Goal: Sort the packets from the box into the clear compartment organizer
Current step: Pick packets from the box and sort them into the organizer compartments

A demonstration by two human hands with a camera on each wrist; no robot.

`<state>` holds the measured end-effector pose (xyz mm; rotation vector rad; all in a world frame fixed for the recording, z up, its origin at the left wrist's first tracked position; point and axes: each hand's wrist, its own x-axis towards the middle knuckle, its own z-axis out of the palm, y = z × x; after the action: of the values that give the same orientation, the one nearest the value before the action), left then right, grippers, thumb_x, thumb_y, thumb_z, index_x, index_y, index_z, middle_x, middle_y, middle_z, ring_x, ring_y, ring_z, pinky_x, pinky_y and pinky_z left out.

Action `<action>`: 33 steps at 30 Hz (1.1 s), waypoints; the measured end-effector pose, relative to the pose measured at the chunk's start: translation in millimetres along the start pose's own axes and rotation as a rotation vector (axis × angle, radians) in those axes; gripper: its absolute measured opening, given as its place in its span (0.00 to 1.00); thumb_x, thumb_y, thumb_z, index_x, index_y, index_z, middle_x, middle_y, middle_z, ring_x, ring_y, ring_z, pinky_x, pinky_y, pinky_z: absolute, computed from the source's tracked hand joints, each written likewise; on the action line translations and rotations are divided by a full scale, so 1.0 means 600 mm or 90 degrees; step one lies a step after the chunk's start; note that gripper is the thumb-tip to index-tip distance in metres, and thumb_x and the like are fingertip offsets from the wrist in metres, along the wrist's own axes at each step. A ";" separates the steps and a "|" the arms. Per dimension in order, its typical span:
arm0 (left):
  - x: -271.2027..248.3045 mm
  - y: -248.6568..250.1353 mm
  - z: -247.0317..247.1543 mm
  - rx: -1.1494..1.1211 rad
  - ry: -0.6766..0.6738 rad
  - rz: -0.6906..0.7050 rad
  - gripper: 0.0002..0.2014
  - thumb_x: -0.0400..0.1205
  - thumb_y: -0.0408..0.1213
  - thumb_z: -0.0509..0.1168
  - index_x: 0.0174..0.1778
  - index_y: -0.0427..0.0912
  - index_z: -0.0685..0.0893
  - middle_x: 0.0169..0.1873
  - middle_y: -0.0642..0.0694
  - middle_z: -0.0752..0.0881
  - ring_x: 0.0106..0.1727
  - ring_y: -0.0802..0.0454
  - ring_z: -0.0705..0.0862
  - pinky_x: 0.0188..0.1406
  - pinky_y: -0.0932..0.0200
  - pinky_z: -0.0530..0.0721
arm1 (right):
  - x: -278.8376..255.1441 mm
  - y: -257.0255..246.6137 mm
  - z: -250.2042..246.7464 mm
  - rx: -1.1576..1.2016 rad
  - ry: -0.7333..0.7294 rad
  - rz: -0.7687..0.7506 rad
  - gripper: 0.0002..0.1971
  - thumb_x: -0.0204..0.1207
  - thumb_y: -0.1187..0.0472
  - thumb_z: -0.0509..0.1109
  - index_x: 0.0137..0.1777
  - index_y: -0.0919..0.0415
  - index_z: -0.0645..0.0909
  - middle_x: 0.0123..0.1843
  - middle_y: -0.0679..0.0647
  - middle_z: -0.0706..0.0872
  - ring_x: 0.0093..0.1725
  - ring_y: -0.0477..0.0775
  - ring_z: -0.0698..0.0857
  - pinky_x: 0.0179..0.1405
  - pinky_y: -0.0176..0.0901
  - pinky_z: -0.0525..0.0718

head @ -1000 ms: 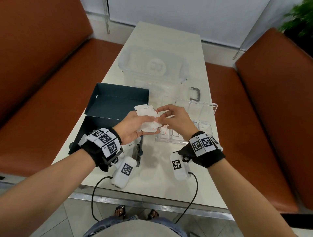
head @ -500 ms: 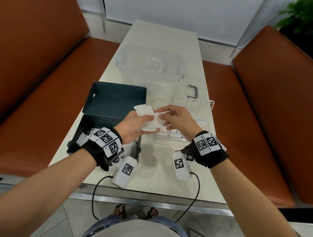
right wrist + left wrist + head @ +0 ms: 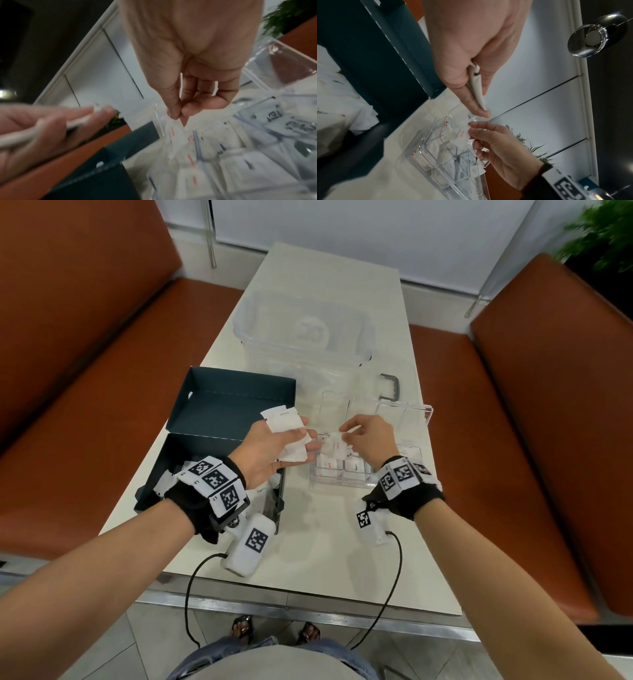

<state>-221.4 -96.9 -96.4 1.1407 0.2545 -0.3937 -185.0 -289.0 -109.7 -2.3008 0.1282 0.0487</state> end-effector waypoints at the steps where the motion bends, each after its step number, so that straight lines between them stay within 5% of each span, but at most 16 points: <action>1: -0.001 -0.001 -0.001 0.001 0.001 0.000 0.09 0.83 0.25 0.66 0.58 0.37 0.83 0.43 0.41 0.92 0.42 0.45 0.92 0.32 0.56 0.89 | 0.000 0.004 0.012 -0.038 -0.010 -0.010 0.04 0.74 0.68 0.72 0.46 0.61 0.88 0.38 0.59 0.88 0.36 0.50 0.83 0.35 0.33 0.77; 4: -0.003 -0.001 -0.004 -0.002 0.003 0.000 0.10 0.83 0.25 0.66 0.59 0.35 0.82 0.44 0.40 0.91 0.43 0.44 0.92 0.32 0.56 0.89 | 0.002 0.010 0.041 -0.111 -0.033 -0.015 0.06 0.75 0.67 0.69 0.48 0.63 0.88 0.44 0.61 0.89 0.41 0.54 0.84 0.41 0.34 0.77; 9: -0.006 0.002 -0.011 0.017 0.012 0.007 0.13 0.83 0.26 0.65 0.65 0.33 0.80 0.50 0.37 0.90 0.46 0.44 0.92 0.36 0.54 0.90 | 0.004 0.007 0.059 -0.256 -0.063 -0.040 0.09 0.77 0.67 0.64 0.52 0.62 0.86 0.51 0.61 0.88 0.53 0.64 0.86 0.56 0.56 0.83; 20: -0.003 0.010 -0.016 -0.066 -0.007 -0.024 0.11 0.86 0.30 0.63 0.63 0.35 0.80 0.48 0.38 0.91 0.49 0.40 0.92 0.39 0.51 0.91 | 0.000 0.008 0.070 -0.507 -0.124 -0.148 0.09 0.78 0.68 0.69 0.57 0.61 0.84 0.59 0.58 0.80 0.61 0.62 0.80 0.62 0.54 0.71; 23: -0.003 0.016 -0.017 -0.109 -0.024 -0.048 0.11 0.88 0.34 0.58 0.63 0.36 0.80 0.52 0.35 0.90 0.51 0.38 0.91 0.41 0.47 0.91 | 0.001 -0.007 0.058 -0.388 -0.048 -0.158 0.10 0.79 0.68 0.64 0.54 0.60 0.85 0.54 0.58 0.82 0.53 0.60 0.82 0.58 0.48 0.74; 27: -0.003 0.018 -0.018 -0.152 -0.046 -0.074 0.14 0.88 0.33 0.54 0.64 0.33 0.79 0.55 0.31 0.89 0.52 0.35 0.90 0.41 0.45 0.91 | -0.020 -0.048 0.031 -0.047 0.084 -0.159 0.05 0.78 0.60 0.69 0.46 0.56 0.87 0.36 0.49 0.85 0.33 0.40 0.80 0.34 0.20 0.72; 30: -0.002 0.013 -0.010 -0.066 -0.046 -0.056 0.11 0.87 0.29 0.59 0.64 0.32 0.78 0.53 0.32 0.90 0.52 0.35 0.90 0.39 0.49 0.91 | -0.043 -0.075 0.018 0.090 0.044 -0.112 0.04 0.77 0.54 0.70 0.48 0.50 0.86 0.35 0.41 0.84 0.33 0.36 0.80 0.31 0.20 0.74; 33: 0.000 0.006 0.007 0.004 -0.024 -0.022 0.07 0.84 0.28 0.65 0.57 0.35 0.82 0.46 0.37 0.92 0.46 0.40 0.92 0.33 0.54 0.90 | -0.053 -0.075 -0.001 0.081 -0.034 -0.049 0.11 0.76 0.50 0.72 0.56 0.51 0.84 0.42 0.46 0.86 0.40 0.39 0.82 0.35 0.28 0.75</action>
<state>-219.8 -99.1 -91.6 1.1345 0.2400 -0.4461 -211.7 -257.0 -73.8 -2.1741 0.0148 0.0598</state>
